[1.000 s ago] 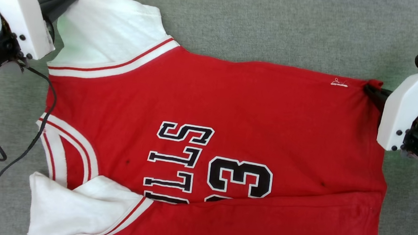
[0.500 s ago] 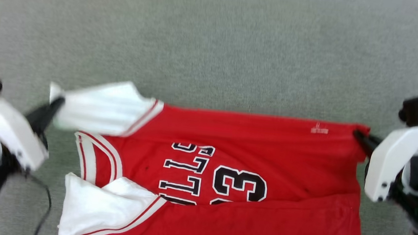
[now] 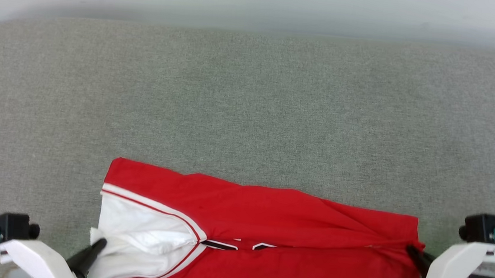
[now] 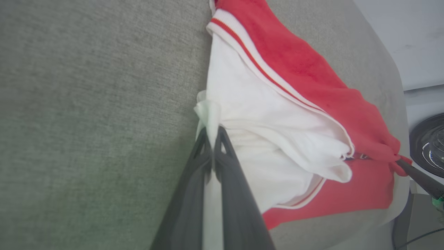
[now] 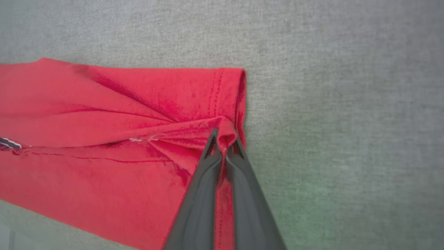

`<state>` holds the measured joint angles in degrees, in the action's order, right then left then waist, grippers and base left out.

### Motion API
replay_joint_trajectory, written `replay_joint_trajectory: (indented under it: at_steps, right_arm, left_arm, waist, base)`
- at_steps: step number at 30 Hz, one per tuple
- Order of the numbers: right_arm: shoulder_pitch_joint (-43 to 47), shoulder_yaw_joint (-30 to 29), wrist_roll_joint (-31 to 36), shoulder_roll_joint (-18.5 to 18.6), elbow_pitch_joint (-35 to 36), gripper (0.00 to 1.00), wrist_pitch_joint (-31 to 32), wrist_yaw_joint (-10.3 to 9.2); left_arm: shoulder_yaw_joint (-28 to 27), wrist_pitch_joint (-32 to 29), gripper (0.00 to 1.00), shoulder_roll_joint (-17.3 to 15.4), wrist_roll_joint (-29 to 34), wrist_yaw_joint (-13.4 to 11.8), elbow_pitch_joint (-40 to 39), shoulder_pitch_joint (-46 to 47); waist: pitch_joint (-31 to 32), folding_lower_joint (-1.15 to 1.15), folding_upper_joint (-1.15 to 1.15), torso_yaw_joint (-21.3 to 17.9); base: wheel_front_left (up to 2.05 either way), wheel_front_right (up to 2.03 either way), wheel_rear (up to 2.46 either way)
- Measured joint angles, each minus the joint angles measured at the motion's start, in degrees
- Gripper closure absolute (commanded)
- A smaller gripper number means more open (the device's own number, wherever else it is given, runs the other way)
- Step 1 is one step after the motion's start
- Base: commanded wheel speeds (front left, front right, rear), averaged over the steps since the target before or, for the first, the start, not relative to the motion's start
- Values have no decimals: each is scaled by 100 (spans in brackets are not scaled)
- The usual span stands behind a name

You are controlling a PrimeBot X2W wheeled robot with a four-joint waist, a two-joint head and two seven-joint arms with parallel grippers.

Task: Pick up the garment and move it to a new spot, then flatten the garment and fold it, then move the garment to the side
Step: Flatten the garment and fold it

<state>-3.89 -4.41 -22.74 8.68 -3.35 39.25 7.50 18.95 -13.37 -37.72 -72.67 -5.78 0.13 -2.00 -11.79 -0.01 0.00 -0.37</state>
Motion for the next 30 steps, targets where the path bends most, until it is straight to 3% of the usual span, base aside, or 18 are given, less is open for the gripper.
replay_joint_trajectory:
  at_steps: [8,15,21,30]
  right_arm:
    - [468,-97,-54,-116,-193,0,-613,0]
    - [906,-253,-14,-127,641,0,-788,0]
    - [955,-595,-2,34,1084,0,-210,0]
    - [712,-894,-145,321,727,0,873,0]
  left_arm:
    - [86,650,0,208,475,-132,43,-154]
    - [200,1406,0,391,1260,-401,-350,-86]
    - [359,2045,0,595,1929,-544,-604,129]
    - [407,2758,0,772,3130,-891,-764,432]
  waist:
    - [217,0,0,38]
    - [573,0,0,94]
    - [887,0,0,109]
    - [1009,0,0,370]
  base:
    - [0,0,0]
    - [0,0,0]
    - [0,0,0]
    - [0,0,0]
